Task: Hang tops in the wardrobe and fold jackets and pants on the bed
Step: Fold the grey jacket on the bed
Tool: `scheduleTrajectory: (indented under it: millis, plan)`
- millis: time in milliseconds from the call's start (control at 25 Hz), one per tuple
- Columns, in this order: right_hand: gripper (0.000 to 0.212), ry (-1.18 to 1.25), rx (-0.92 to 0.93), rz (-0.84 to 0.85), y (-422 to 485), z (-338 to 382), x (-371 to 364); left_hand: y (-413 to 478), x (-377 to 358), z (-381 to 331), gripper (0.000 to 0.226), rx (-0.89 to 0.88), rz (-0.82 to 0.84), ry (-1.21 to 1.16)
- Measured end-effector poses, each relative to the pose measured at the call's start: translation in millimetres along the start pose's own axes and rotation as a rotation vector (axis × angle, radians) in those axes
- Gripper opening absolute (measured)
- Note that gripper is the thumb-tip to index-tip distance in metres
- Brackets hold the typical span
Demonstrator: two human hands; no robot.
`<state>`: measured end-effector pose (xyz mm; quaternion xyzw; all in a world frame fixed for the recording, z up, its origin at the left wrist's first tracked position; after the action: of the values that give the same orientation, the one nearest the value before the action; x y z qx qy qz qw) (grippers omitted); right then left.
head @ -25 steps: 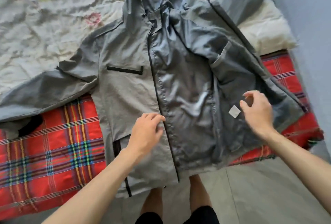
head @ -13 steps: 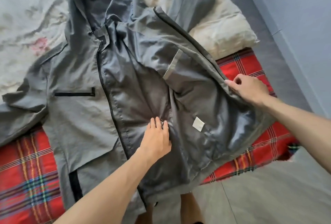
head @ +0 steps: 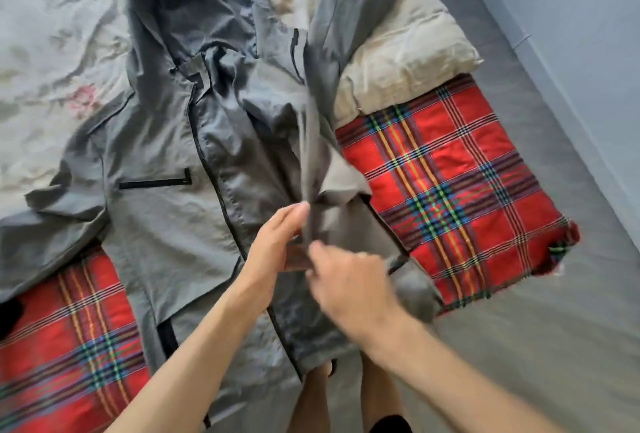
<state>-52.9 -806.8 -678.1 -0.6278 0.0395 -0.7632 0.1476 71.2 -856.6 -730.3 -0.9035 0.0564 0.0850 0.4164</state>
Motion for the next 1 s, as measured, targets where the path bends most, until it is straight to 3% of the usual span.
scheduleTrajectory:
  millis: [120,160,280,360,480,560,640,680,800,880,1000]
  plan:
    - [0.047,0.032,0.086,0.132,-20.5,45.4,-62.3,7.5,43.8,27.5,0.012,-0.049,-0.238,0.531]
    - [0.045,0.026,0.072,0.182,-25.1,40.4,-74.1,12.0,53.1,34.8,0.007,-0.036,-0.287,0.549]
    - [0.02,0.144,-0.053,0.23,-44.0,11.0,-89.8,11.8,69.9,40.2,0.018,-0.04,-0.339,0.152]
    - [0.02,0.304,0.019,0.156,-60.2,15.8,-88.8,3.5,75.7,47.3,0.023,0.047,-0.335,-0.038]
    - [0.038,0.309,0.206,0.321,-93.4,21.6,-110.5,-10.6,94.5,85.9,0.015,0.192,-0.351,0.167]
    - [0.033,0.293,-0.065,0.153,-105.9,-30.8,-121.5,-24.1,101.7,119.4,0.013,0.272,-0.331,0.33]
    - [0.056,0.296,-0.537,0.034,-123.8,-101.2,-120.3,-33.6,99.8,138.9,0.016,0.299,-0.272,0.32]
    - [0.07,0.329,-0.646,0.081,-130.0,-123.6,-121.2,-35.2,96.9,139.4,0.016,0.293,-0.26,0.267]
    - [0.078,0.42,-0.616,0.257,-124.8,-134.6,-134.3,-38.2,93.2,134.3,0.02,0.252,-0.255,0.1]
    - [0.066,0.481,-0.58,0.234,-114.3,-123.6,-141.3,-43.2,93.2,124.7,0.02,0.172,-0.269,0.074]
    - [0.05,0.561,-0.759,0.116,-107.4,-122.8,-147.7,-48.1,96.7,128.8,0.02,0.13,-0.332,0.115]
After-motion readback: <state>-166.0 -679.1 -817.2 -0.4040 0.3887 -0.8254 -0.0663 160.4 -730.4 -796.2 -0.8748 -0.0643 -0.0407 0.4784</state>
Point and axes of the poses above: each hand's wrist, its own y-axis towards the middle knuckle, its own x-axis out of the back of the hand, z = x × y, the point moved 4 cm from there along y, towards the middle knuckle, and after that the axes turned 7 degrees about -y, right-handed, at the moved point
